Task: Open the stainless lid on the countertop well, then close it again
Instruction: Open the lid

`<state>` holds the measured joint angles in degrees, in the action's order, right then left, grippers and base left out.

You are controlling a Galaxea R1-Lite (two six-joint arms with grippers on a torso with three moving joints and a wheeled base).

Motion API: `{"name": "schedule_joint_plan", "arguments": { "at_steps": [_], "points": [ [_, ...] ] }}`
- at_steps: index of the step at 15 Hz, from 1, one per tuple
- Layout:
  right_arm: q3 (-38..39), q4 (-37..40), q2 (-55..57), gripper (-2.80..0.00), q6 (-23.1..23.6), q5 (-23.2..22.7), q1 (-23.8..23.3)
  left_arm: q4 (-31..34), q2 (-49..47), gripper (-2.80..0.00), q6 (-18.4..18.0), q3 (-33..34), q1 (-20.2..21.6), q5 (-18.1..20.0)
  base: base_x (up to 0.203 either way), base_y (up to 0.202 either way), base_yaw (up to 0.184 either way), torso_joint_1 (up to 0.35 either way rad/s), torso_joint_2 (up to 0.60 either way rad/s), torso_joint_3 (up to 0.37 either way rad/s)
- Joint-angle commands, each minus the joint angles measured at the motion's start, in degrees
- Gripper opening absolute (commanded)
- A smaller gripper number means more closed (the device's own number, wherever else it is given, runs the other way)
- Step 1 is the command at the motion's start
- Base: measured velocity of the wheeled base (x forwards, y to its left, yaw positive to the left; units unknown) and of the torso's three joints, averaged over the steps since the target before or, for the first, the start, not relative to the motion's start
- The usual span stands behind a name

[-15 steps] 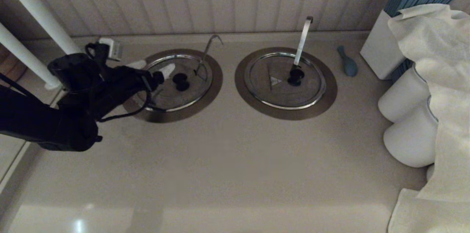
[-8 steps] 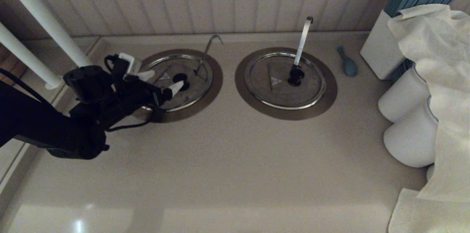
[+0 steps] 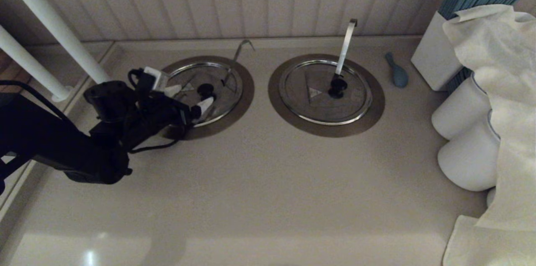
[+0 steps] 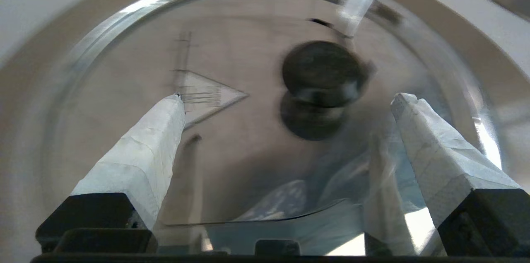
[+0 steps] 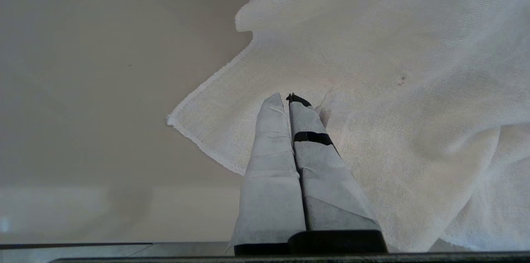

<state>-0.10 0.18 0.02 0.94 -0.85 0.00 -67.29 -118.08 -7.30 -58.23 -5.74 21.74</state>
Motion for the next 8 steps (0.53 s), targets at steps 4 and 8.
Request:
{"name": "schedule_joint_plan", "arguments": {
  "at_steps": [4, 8],
  "points": [
    [0.0, 0.0, 0.0, -2.8, 0.0, 0.0, 0.0, -1.2, -2.9, 0.0, -0.3, -0.8, -0.6, -0.1, 0.0, 0.0, 0.0, 0.0, 0.0, 0.0],
    [0.0, 0.0, 0.0, -2.8, 0.0, 0.0, 0.0, -3.4, -5.1, 0.0, -0.3, -2.7, -0.9, -2.9, 0.0, 0.0, 0.0, 0.0, 0.0, 0.0]
  ]
}}
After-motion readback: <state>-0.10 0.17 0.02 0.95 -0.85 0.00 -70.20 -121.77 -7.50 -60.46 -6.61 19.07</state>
